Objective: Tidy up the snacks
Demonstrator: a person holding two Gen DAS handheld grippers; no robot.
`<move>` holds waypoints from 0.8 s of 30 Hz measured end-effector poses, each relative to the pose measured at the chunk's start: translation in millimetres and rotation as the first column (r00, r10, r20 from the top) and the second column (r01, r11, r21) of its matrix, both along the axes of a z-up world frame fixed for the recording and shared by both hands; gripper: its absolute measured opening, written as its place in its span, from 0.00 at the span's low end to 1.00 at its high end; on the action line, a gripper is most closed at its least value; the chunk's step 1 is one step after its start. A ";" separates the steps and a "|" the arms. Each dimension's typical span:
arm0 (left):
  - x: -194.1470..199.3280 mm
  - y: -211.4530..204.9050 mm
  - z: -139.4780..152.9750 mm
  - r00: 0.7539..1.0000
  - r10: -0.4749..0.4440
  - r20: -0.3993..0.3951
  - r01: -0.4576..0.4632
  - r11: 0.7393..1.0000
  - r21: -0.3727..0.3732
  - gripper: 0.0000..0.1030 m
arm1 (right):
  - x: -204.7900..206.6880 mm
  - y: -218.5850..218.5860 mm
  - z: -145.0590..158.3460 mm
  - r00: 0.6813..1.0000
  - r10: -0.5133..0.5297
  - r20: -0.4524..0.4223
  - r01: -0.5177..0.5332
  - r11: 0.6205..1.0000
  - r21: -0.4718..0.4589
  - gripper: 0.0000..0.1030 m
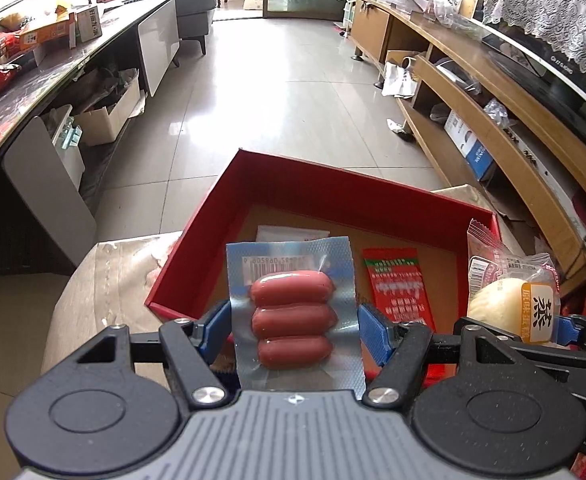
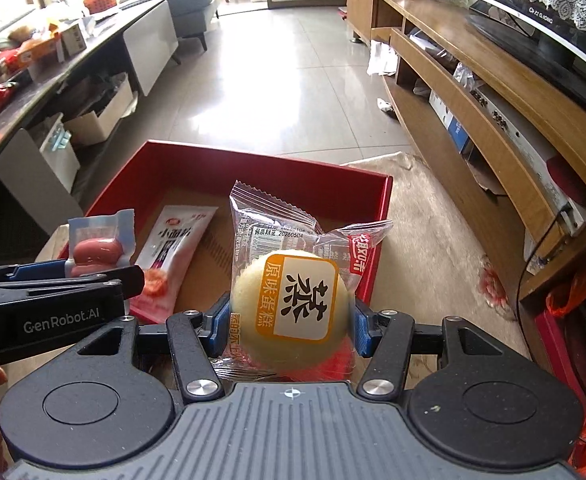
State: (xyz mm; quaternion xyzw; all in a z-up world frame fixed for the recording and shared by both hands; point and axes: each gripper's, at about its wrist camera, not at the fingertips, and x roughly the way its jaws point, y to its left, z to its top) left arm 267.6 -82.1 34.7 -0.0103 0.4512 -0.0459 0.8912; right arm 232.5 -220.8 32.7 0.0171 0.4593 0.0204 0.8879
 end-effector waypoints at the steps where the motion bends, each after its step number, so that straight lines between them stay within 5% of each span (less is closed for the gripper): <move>1: 4.1 -0.5 -1.7 1.000 0.003 0.000 -0.003 1.000 0.002 0.62 | 3.5 0.0 -1.9 1.000 0.000 -0.001 0.000 1.000 0.000 0.62; 24: 55.5 -4.5 -51.2 0.998 0.044 -0.053 -0.041 0.997 0.059 0.62 | 48.7 8.7 -46.8 0.999 0.016 -0.042 -0.016 1.000 0.015 0.63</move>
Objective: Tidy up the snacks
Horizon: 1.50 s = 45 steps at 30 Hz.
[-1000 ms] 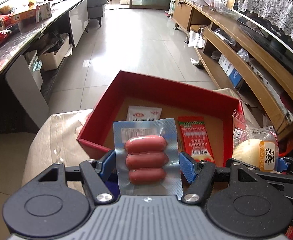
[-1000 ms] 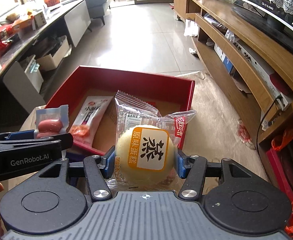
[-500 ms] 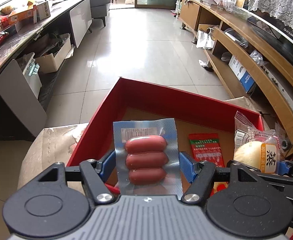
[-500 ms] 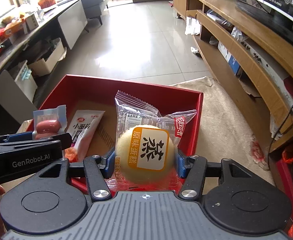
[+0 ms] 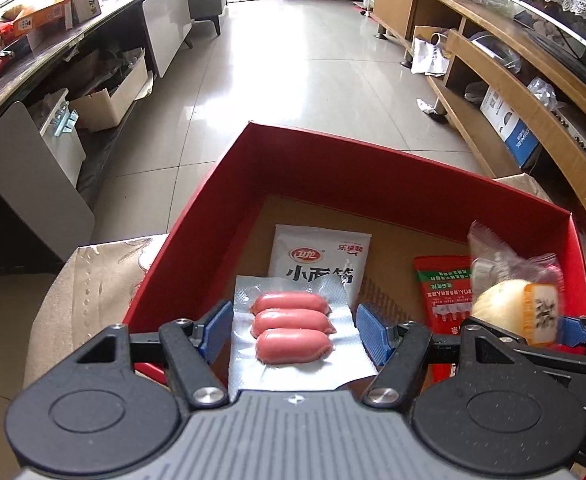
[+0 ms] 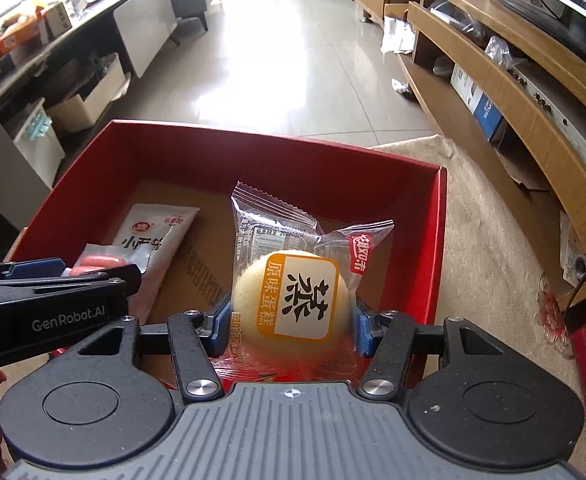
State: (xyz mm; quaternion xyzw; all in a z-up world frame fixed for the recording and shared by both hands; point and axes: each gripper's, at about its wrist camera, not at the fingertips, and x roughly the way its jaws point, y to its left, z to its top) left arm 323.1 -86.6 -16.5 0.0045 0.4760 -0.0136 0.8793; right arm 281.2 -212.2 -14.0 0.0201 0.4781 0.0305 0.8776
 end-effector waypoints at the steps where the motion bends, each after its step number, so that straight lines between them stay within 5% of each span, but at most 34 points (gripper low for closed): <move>1: -0.1 0.3 -0.1 1.000 0.002 -0.001 -0.002 1.000 -0.003 0.62 | 0.5 -0.6 -0.1 1.000 0.001 0.003 -0.001 1.000 0.002 0.64; 21: -10.6 6.7 21.9 1.000 -0.001 0.024 0.002 1.000 -0.019 0.64 | -5.3 -6.4 18.2 0.999 -0.002 0.051 0.001 1.000 0.011 0.69; 35: -58.6 19.5 45.3 0.999 -0.013 0.033 0.015 0.999 -0.048 0.64 | -34.7 0.5 51.2 0.995 0.024 0.093 -0.023 1.000 -0.012 0.73; 45: -89.3 34.6 33.3 1.000 -0.010 -0.024 0.008 0.998 -0.059 0.65 | -64.6 8.9 62.9 0.994 0.055 0.095 -0.050 0.997 -0.061 0.75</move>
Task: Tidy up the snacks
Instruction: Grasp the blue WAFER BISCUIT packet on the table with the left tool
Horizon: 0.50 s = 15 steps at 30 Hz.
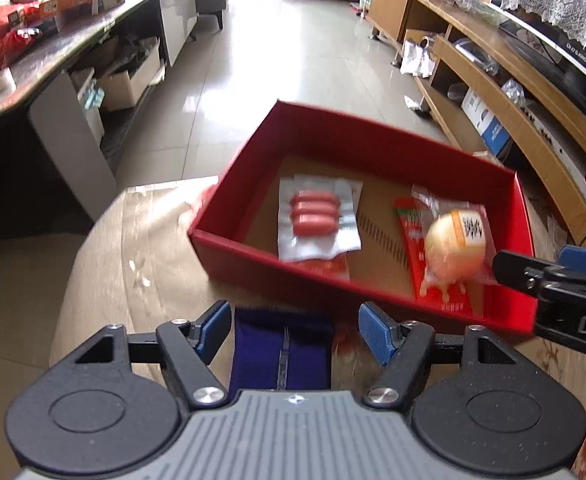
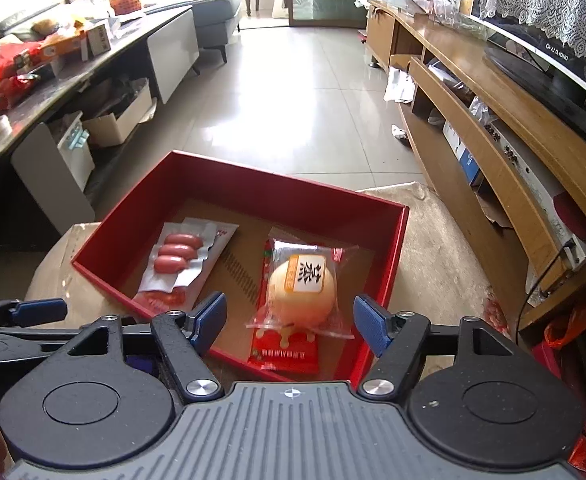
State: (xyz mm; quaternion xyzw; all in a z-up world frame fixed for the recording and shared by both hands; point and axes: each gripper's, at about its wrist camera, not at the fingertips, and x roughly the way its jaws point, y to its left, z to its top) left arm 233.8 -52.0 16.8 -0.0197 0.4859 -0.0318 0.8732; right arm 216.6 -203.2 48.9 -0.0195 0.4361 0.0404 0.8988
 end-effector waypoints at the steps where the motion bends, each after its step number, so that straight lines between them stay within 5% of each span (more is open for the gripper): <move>1: -2.5 0.9 -2.8 1.000 -0.001 -0.011 0.001 1.000 -0.004 0.65 | -2.9 0.9 -0.2 1.000 0.003 -0.004 -0.004 1.000 -0.003 0.75; 15: -2.8 0.7 -41.7 0.993 0.011 -0.116 -0.011 1.000 0.000 0.65 | -35.9 7.5 -19.6 0.995 0.031 -0.092 -0.033 0.999 -0.026 0.78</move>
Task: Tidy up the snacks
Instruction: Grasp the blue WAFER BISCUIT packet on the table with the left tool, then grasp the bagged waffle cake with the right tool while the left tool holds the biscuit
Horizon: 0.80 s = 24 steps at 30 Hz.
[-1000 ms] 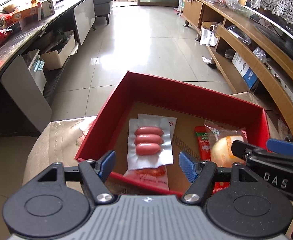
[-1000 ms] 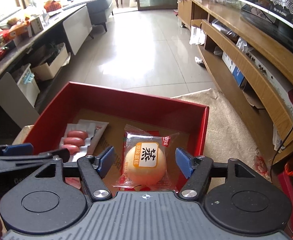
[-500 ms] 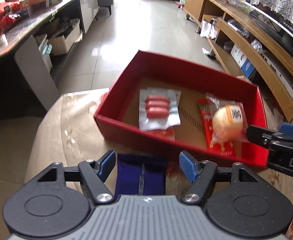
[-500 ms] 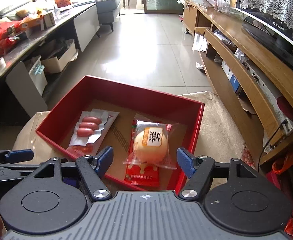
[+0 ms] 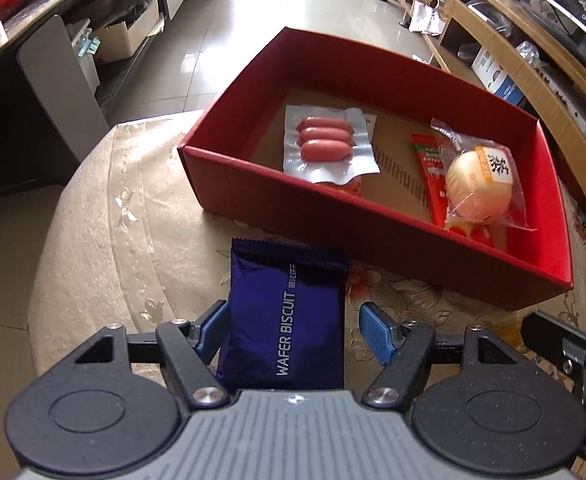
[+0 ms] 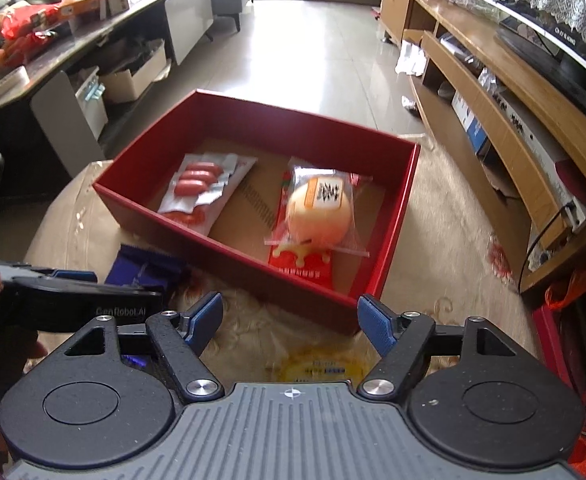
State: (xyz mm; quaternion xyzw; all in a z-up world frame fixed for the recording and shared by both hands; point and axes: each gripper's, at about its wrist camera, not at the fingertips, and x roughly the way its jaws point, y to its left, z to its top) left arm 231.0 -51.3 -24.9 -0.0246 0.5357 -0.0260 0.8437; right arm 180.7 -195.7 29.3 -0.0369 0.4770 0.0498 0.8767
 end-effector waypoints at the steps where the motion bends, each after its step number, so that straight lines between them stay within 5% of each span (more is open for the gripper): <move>1: 0.7 0.0 -1.7 1.000 0.002 -0.003 -0.002 1.000 0.002 0.65 | -1.2 -1.0 -2.0 1.000 -0.003 -0.007 0.003 1.000 0.000 0.78; 13: 15.0 -3.2 -23.5 0.999 0.042 -0.030 -0.041 0.999 0.019 0.70 | 0.9 -28.2 -27.6 0.993 -0.063 -0.098 0.063 0.998 -0.002 0.81; 24: 7.4 -8.9 -20.4 0.999 0.016 -0.030 -0.016 1.000 0.027 0.60 | 5.1 -45.0 -44.3 0.984 -0.080 -0.156 0.081 0.997 -0.001 0.81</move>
